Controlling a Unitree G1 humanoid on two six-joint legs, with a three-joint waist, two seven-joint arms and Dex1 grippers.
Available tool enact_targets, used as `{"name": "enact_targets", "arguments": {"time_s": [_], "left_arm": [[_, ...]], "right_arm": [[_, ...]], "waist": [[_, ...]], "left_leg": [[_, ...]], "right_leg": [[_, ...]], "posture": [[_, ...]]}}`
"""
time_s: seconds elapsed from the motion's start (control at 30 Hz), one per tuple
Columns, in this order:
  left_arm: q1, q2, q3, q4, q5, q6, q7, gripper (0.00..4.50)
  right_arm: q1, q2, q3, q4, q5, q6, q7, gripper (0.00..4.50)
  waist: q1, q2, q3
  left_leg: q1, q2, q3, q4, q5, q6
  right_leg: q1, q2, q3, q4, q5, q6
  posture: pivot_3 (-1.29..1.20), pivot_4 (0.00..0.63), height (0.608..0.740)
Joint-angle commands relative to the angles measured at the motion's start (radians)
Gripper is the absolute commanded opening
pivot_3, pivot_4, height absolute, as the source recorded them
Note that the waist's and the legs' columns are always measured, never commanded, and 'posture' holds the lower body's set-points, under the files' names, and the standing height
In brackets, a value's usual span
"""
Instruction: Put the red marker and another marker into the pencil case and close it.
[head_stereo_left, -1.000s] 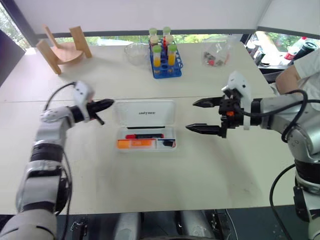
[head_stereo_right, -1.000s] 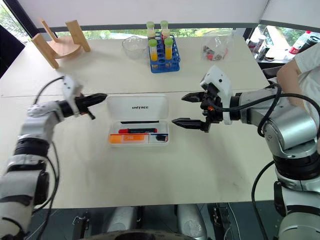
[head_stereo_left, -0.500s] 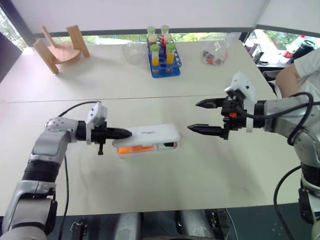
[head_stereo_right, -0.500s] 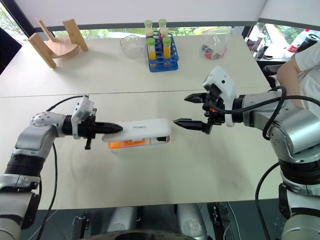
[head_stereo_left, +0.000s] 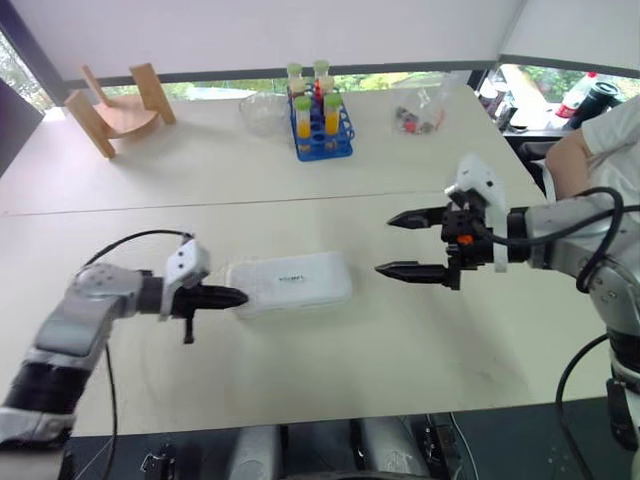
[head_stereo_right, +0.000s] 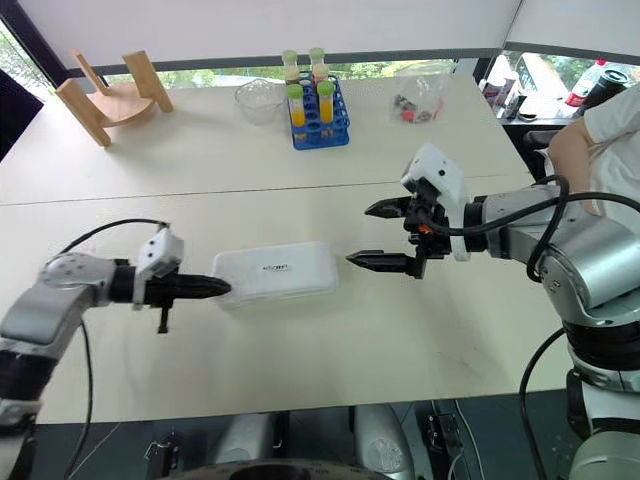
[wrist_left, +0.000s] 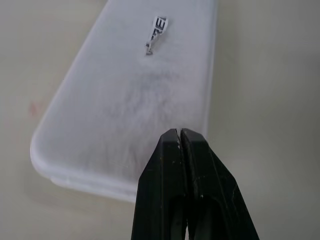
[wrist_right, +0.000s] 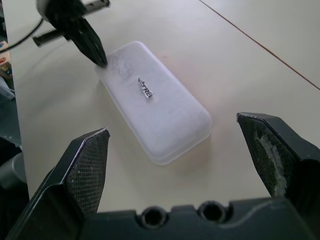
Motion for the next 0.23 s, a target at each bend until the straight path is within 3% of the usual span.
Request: {"name": "enact_targets", "arguments": {"time_s": [0.03,0.23], "left_arm": [[0.087,0.046,0.218,-0.18,-0.145,0.137,0.054,0.05],[0.295,0.045,0.528,-0.384,-0.263,0.29,0.165,0.05]], "right_arm": [[0.035,-0.039,-0.01,-0.004,-0.005,-0.068,0.058,4.5],[0.097,-0.063,0.005,0.041,-0.028,-0.136,0.108,4.5]], "waist": [[0.005,-0.001,0.001],[0.009,-0.003,0.002]], "left_leg": [[0.0,0.0,0.0,0.0,0.0,0.0],[0.0,-0.001,0.0,0.001,0.0,0.0]], "right_leg": [[0.0,0.0,0.0,0.0,0.0,0.0],[0.001,-0.005,0.0,-0.002,0.0,0.001]], "posture": [[0.0,0.15,0.74],[0.0,0.15,0.74]]}}
